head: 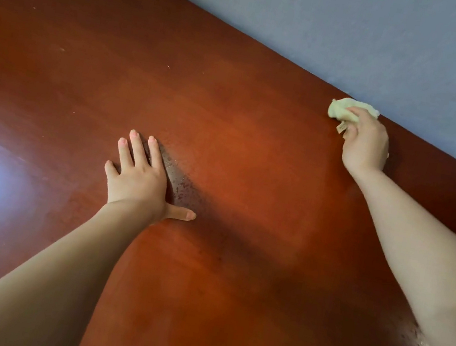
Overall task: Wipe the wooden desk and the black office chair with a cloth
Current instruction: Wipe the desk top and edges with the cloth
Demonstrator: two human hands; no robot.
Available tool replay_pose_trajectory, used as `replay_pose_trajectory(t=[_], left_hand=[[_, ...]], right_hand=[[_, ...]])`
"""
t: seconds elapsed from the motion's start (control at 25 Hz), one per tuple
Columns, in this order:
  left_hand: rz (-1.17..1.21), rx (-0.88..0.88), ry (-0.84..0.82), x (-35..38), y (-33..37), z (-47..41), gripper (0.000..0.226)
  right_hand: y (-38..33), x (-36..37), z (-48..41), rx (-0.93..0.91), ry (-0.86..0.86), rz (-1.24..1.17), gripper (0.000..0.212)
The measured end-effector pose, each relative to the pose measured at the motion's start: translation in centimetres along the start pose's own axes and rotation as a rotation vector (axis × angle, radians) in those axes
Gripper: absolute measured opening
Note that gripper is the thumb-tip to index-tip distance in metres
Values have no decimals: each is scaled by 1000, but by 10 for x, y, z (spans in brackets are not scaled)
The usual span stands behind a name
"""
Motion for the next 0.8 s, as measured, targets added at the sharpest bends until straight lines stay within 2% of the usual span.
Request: replay_pose_trajectory(t=[0.12, 0.2, 0.32, 0.4, 0.56, 0.68, 0.8], left_hand=[[3, 5, -4, 0, 1, 0, 151], [4, 2, -8, -1, 2, 0, 152], [19, 6, -7, 0, 2, -1, 152], [30, 8, -5, 0, 2, -1, 153], [31, 19, 39, 2, 0, 0, 153], [40, 33, 81, 7, -5, 3, 150], [51, 47, 177, 0, -10, 2, 137]], right_hand=[[-13, 8, -7, 217, 116, -155, 35], [-26, 15, 2, 245, 123, -190, 33], [-52, 27, 37, 98, 19, -188, 24], [-71, 39, 71, -78, -47, -154, 18], [-96, 62, 133, -456, -150, -124, 22], [-93, 60, 124, -586, -111, -93, 27], [-99, 56, 86, -570, -94, -43, 31]])
Point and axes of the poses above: each hand's wrist, its own z-axis away from the middle knuckle, its own x-axis out of the palm, y = z × x, the point moved 3 cm from there along -z, towards the middle knuckle, and after that the axes turned 15 degrees about -y, right-handed, at the moved point
